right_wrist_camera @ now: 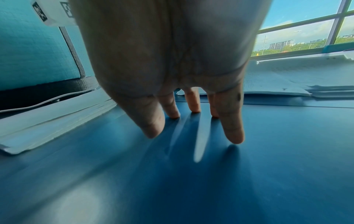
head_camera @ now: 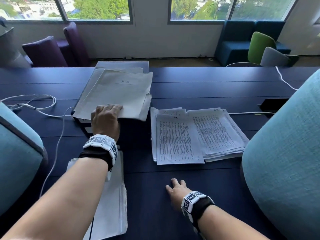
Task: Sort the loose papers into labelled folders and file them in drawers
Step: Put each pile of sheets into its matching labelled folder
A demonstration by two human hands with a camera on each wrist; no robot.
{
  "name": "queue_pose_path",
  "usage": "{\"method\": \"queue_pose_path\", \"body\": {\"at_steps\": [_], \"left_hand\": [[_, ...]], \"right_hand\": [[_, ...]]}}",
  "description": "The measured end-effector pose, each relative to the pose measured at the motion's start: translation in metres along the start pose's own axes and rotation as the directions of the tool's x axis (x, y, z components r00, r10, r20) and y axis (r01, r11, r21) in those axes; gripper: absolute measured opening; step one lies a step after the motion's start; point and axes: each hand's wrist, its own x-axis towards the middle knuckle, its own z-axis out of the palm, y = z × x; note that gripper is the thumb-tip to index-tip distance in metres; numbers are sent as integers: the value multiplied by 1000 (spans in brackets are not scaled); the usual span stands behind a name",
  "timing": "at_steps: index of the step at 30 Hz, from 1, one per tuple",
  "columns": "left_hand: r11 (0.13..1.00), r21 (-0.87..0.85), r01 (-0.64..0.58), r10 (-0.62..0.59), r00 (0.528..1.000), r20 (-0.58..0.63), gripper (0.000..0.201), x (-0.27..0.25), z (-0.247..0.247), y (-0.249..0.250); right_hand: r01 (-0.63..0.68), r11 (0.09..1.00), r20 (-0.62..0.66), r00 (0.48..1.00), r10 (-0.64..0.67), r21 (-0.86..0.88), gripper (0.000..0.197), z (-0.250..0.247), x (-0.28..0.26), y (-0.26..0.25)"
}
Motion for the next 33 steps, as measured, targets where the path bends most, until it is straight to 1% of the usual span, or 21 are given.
{"method": "queue_pose_path", "body": {"at_steps": [3,5,7,8,10,13,14,17,19,21,22,24,26,28,29,30,32,33], "left_hand": [[995,-85,46,-51,997,-60,30,0,-8,-2],[991,-132,30,-50,987,-153,29,-3,-13,-2],[980,-195,-28,-25,965,-263,30,-5,-17,-3],[975,-213,-60,-7,955,-298,33,-5,-18,-4],[968,-229,-102,24,947,-322,39,-4,-19,-5],[952,-281,-119,19,942,-334,56,-1,-20,-1],[944,-295,-144,31,933,-358,59,-1,-20,2],[917,-261,-301,164,882,-441,60,-2,-18,10],[903,-210,-374,260,867,-426,63,-2,-13,10],[912,-160,-379,303,882,-360,58,-2,-5,8],[925,-130,-357,302,899,-318,54,-1,-1,8],[955,-53,-293,279,942,-185,48,-1,8,8],[977,11,-214,215,976,-31,33,1,15,7],[985,43,-170,167,984,57,38,0,24,4],[986,47,-163,160,985,61,36,-1,26,2],[986,42,-160,159,987,38,32,-2,27,1],[985,35,-169,171,982,-83,26,-2,25,-1],[983,35,-182,185,972,-148,26,-3,23,0]], "right_hand": [[-6,1000,-1,1000,6,-3,68,0,0,-1],[-9,1000,-4,1000,9,0,69,1,0,-2],[-17,1000,-4,1000,17,11,68,1,-1,-3],[-19,1000,-7,1000,19,18,67,1,-1,-4],[-21,999,-18,1000,22,24,65,2,0,-5],[-25,1000,-26,999,25,17,65,3,0,-5],[-24,1000,-27,999,24,14,65,4,1,-5],[-22,1000,-21,1000,22,2,69,5,2,-2],[-13,1000,-18,1000,13,2,71,5,2,-1],[-3,1000,-23,1000,3,9,68,4,1,0],[-2,1000,-25,1000,2,14,66,3,1,0],[1,1000,-26,1000,0,21,61,1,0,0],[0,1000,-32,999,1,23,57,-2,-1,-1],[-7,1000,-26,1000,8,28,53,-3,-1,-2],[-8,1000,-25,1000,9,28,52,-4,0,-2],[-9,1000,-23,1000,10,28,52,-4,0,-2],[-3,1000,-29,1000,4,27,53,-4,1,-2],[3,999,-30,1000,-2,35,53,-4,1,-2]]}}
